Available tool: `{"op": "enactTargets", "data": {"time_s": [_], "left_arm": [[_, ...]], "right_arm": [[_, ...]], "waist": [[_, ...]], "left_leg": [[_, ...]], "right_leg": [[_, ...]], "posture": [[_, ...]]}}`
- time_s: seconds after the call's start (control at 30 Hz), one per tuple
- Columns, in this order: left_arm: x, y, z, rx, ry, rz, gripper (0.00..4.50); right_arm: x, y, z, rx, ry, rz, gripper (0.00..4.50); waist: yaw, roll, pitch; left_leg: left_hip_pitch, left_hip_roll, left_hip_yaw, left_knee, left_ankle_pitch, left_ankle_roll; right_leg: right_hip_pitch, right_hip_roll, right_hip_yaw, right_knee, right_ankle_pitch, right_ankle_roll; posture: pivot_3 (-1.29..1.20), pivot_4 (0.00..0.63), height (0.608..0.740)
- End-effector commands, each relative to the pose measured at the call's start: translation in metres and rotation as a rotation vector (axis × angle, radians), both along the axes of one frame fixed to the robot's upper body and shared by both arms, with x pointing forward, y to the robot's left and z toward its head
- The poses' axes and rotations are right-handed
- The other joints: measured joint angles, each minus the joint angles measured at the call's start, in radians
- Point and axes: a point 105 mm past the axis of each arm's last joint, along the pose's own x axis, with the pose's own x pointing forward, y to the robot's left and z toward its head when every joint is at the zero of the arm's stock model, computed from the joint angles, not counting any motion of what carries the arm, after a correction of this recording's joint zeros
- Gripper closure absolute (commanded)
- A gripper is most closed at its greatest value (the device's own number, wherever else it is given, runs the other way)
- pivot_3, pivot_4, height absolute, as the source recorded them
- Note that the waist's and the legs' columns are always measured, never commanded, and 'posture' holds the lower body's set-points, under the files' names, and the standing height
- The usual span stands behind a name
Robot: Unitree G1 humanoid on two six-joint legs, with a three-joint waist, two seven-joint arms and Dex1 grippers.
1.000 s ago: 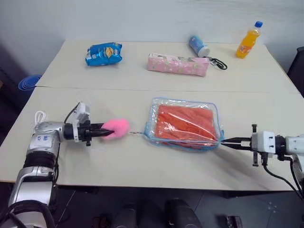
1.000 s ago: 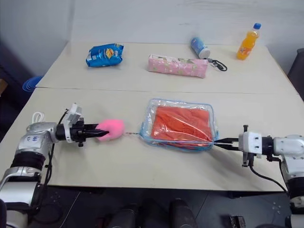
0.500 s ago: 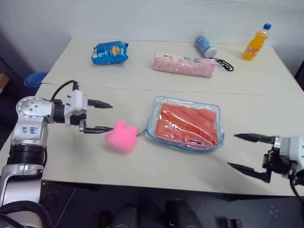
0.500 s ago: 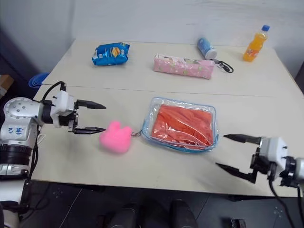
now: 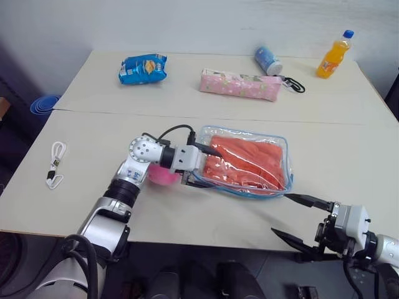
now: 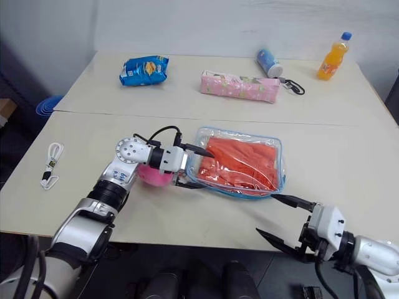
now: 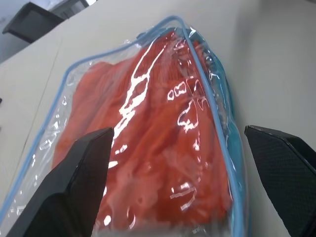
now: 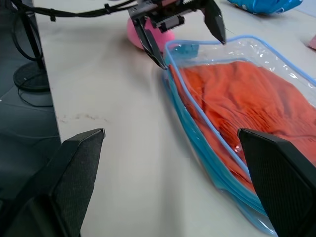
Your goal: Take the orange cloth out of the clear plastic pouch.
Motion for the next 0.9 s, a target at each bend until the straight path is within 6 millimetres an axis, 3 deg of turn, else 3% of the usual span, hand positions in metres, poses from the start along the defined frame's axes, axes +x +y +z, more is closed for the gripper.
{"op": "enactTargets", "data": {"time_s": [0.03,0.43,0.67,0.9], "left_arm": [[0.001,0.002,0.002,0.024,-0.001,-0.014,0.92],[0.005,-0.003,0.006,-0.033,0.072,0.006,4.49],[0.007,-0.006,0.021,-0.160,0.309,0.056,4.49],[0.004,-0.017,0.036,-0.246,0.511,0.101,4.49]], "right_arm": [[-0.006,0.005,0.006,0.003,-0.051,-0.008,0.00],[-0.008,0.005,0.003,0.008,-0.068,-0.052,0.00],[-0.008,0.013,0.008,0.026,-0.075,-0.026,0.00],[0.011,0.051,0.014,0.063,-0.008,0.026,0.00]], "waist": [[0.002,0.000,0.000],[0.005,0.000,0.000],[0.004,0.000,0.000],[0.003,0.000,0.000]], "left_leg": [[0.000,0.000,0.000,0.000,0.000,0.000],[0.000,0.000,0.000,0.000,0.000,0.000],[0.000,0.000,-0.001,0.001,0.000,0.000],[0.000,0.000,-0.002,0.002,0.002,-0.003]], "right_leg": [[0.000,0.000,0.000,0.000,0.000,0.000],[0.000,0.000,0.000,0.000,0.000,0.000],[0.000,0.000,-0.001,0.001,0.000,0.000],[0.000,-0.001,0.000,0.002,0.000,0.000]], "posture": [[0.00,0.150,0.740],[0.00,0.150,0.740],[0.00,0.150,0.740],[0.00,0.150,0.740]]}}
